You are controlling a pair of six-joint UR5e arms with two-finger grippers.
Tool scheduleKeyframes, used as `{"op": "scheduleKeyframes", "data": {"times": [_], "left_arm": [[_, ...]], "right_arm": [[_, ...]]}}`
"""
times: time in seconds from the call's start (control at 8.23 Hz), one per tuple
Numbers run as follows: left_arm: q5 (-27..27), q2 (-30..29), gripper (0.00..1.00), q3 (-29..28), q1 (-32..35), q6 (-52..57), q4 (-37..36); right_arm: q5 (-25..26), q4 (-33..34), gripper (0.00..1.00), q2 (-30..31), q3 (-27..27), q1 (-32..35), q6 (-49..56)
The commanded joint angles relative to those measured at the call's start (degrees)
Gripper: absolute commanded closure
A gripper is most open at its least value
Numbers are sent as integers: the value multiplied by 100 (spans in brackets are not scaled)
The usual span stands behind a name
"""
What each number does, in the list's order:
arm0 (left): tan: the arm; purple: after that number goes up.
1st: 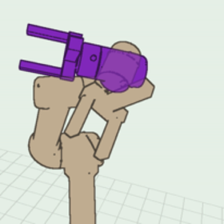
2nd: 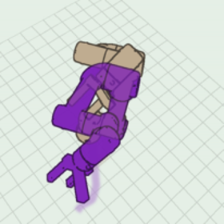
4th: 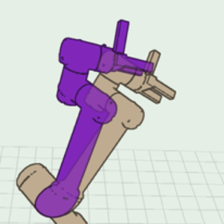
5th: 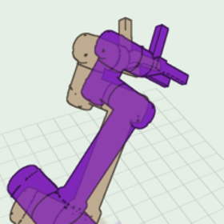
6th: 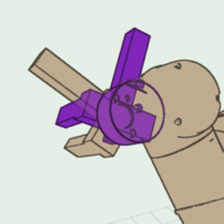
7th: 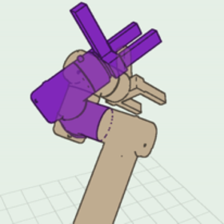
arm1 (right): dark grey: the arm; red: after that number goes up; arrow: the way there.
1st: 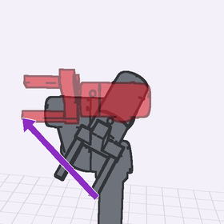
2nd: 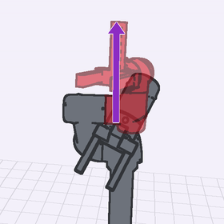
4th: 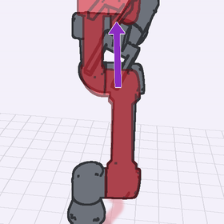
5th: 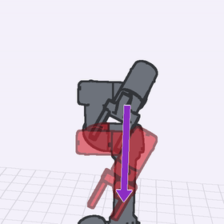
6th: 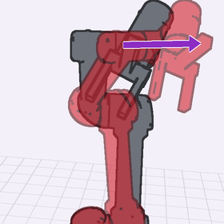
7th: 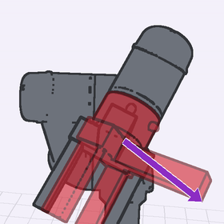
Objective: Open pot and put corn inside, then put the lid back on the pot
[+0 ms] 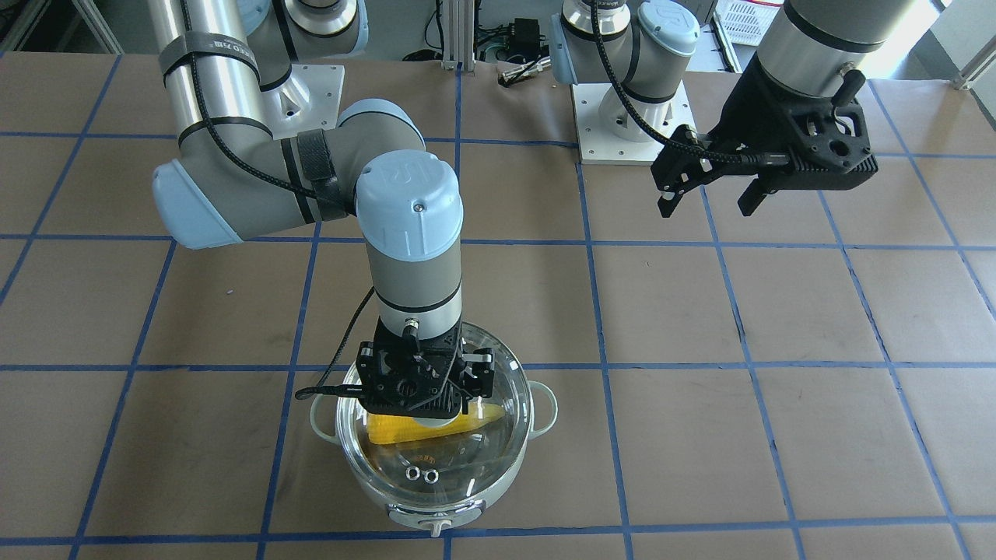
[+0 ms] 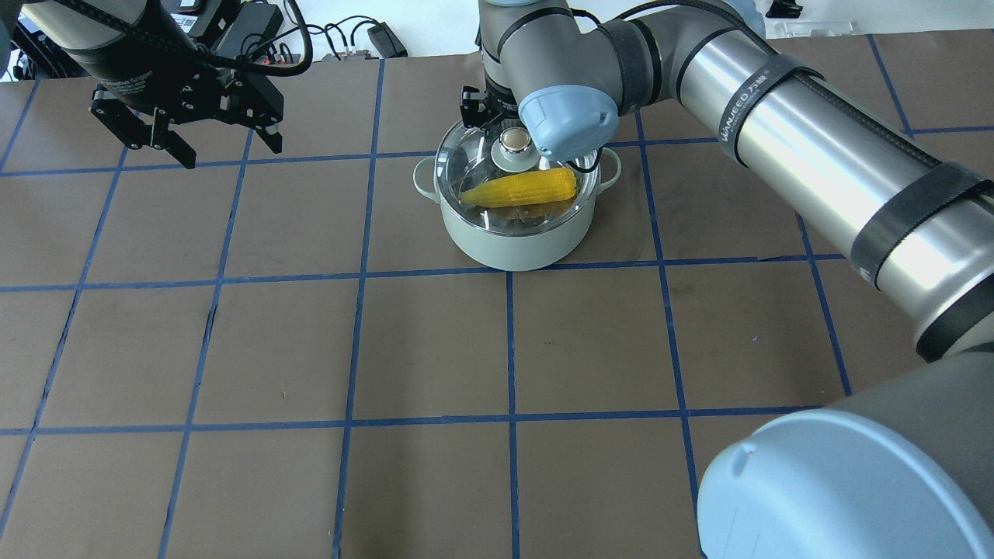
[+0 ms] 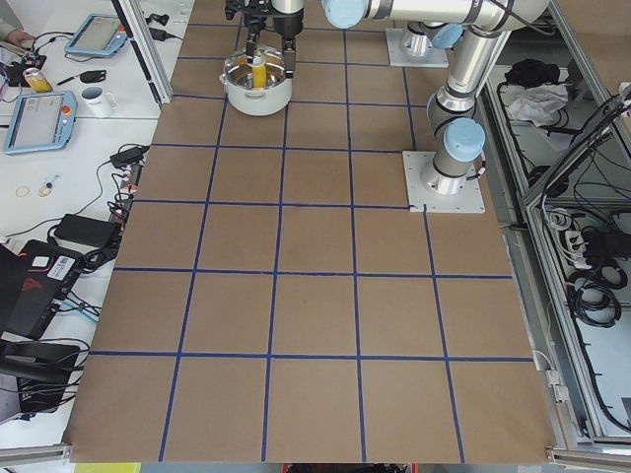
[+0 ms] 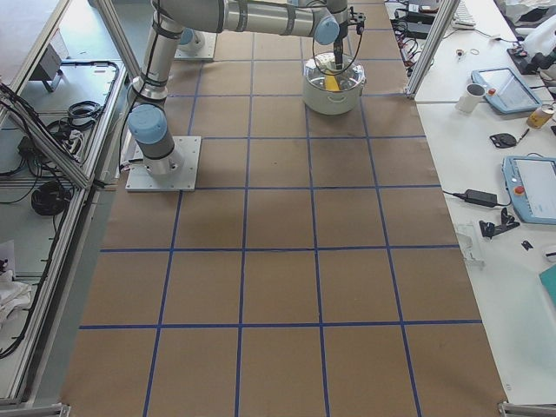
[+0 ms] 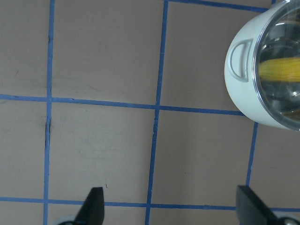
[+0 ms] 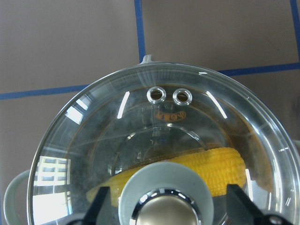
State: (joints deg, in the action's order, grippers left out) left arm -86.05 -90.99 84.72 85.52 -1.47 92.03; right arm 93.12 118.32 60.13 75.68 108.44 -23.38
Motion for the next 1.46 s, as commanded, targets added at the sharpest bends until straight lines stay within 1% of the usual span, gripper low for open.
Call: {"op": "scheduleKeyframes", "data": {"times": [0.0, 0.12, 0.24, 0.36, 0.49, 0.61, 0.85, 1.34], "left_arm": [[-8, 11, 0, 18, 0, -56, -1], [0, 3, 0, 9, 0, -56, -1], [-8, 3, 0, 9, 0, -56, -1], [-8, 3, 0, 9, 0, -56, -1], [-17, 11, 0, 9, 0, -47, -1], [-17, 20, 0, 18, 0, -38, -1], [-8, 29, 0, 9, 9, -38, -1], [0, 46, 0, -8, 9, -29, -1]], "right_arm": [[-14, -351, 0, 672, 182, -147, 26], [4, -658, 0, 1311, 532, -243, 61], [21, -948, 0, 2117, 961, -497, 314], [4, -1795, 0, 2769, 1244, -917, 682], [-5, -2622, 0, 3246, 1351, -1147, 1016], [4, -3048, 0, 3416, 1344, -1254, 1246], [22, -3183, 0, 3619, 1352, -1255, 1283], [-31, -3140, 0, 3576, 1352, -1229, 1283]]}}
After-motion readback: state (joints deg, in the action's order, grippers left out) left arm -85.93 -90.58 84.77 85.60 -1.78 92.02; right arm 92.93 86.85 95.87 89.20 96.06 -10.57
